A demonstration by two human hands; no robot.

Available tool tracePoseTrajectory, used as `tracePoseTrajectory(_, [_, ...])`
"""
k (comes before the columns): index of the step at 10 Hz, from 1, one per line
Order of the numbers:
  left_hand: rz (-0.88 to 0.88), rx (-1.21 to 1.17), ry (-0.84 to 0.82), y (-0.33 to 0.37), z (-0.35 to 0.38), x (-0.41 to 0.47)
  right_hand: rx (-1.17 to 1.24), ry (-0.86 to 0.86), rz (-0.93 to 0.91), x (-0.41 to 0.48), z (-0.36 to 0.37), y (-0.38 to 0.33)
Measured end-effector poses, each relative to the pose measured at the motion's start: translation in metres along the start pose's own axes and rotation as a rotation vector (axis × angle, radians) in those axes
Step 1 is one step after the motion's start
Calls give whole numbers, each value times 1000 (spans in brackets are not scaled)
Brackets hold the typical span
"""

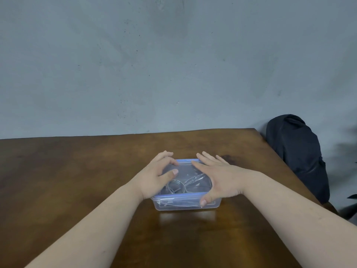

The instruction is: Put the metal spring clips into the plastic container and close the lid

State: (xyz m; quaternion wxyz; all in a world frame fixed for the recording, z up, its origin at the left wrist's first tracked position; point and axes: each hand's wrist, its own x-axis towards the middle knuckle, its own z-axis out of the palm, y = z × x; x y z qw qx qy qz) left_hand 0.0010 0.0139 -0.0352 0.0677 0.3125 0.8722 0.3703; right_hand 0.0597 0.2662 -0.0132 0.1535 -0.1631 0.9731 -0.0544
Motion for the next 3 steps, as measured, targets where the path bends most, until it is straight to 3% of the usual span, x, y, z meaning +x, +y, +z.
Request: tracePoseTrajectory(3, [-32, -67, 129, -5, -6, -6, 107, 197, -21, -11, -5, -2])
